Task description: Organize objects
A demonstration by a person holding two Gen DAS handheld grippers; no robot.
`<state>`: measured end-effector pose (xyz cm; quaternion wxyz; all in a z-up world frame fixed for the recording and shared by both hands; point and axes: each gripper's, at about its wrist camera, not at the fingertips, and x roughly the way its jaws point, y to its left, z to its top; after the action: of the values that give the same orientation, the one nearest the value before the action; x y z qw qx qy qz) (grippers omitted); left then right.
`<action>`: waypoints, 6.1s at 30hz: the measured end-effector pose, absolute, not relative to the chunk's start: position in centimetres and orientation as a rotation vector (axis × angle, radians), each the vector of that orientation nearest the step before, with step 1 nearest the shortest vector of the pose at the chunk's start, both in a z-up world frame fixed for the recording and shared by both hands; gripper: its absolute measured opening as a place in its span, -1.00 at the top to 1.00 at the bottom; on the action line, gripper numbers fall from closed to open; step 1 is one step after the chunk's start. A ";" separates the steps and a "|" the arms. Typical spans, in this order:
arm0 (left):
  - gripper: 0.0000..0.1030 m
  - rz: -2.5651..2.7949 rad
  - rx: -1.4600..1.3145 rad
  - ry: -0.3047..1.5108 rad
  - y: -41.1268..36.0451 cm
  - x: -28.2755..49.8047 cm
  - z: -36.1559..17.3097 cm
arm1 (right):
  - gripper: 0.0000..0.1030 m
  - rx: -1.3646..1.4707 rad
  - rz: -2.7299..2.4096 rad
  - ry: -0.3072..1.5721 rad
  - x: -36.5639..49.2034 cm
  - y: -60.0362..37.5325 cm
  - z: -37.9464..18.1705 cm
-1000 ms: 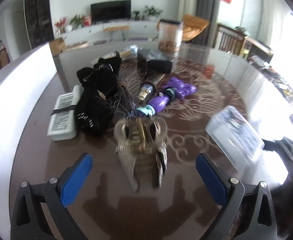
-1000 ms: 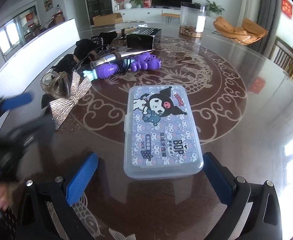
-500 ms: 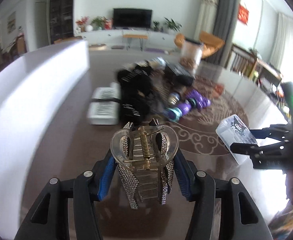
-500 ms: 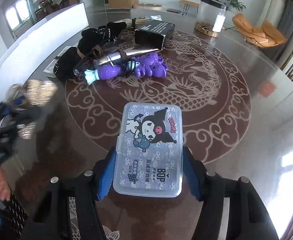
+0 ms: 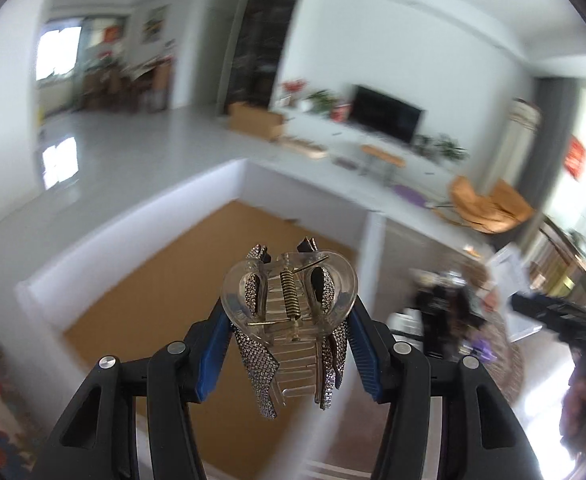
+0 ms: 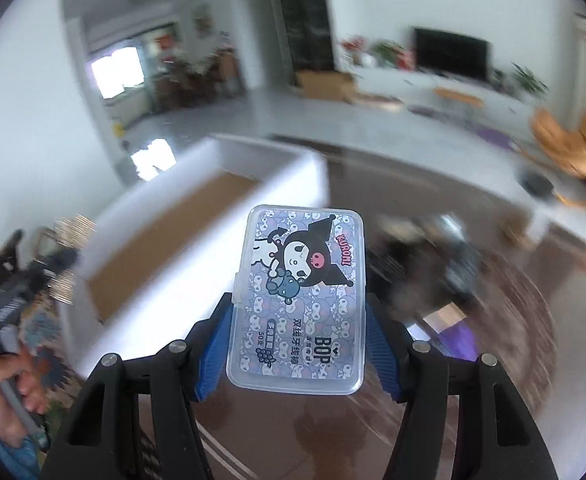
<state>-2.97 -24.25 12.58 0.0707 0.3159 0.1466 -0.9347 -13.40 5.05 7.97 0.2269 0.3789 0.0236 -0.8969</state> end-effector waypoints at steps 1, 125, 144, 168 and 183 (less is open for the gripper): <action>-0.07 -2.773 0.973 0.450 -25.6 -3.5 12.2 | -0.21 1.004 -2.448 0.088 -14.1 2.3 8.9; -1.00 -3.000 1.317 -0.107 -2.8 -1.5 -4.9 | -0.99 1.430 -2.757 0.052 -6.7 22.7 -10.9; -1.00 -2.997 1.317 -0.105 -2.8 -1.4 -5.0 | -1.00 1.430 -2.757 0.052 -6.7 22.8 -10.9; -1.00 -3.034 1.268 -0.105 -4.1 1.2 -5.1 | -1.00 1.433 -2.753 0.053 -6.8 22.8 -10.8; -1.00 -3.045 1.235 -0.099 -4.0 1.2 -5.3 | -0.31 1.568 -2.769 -0.430 -20.5 18.6 -8.9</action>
<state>1.18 -4.03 -5.27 -0.0729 0.3746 -0.0300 -0.9238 -20.49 18.57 -8.94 -0.0347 0.4880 -0.1338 -0.8618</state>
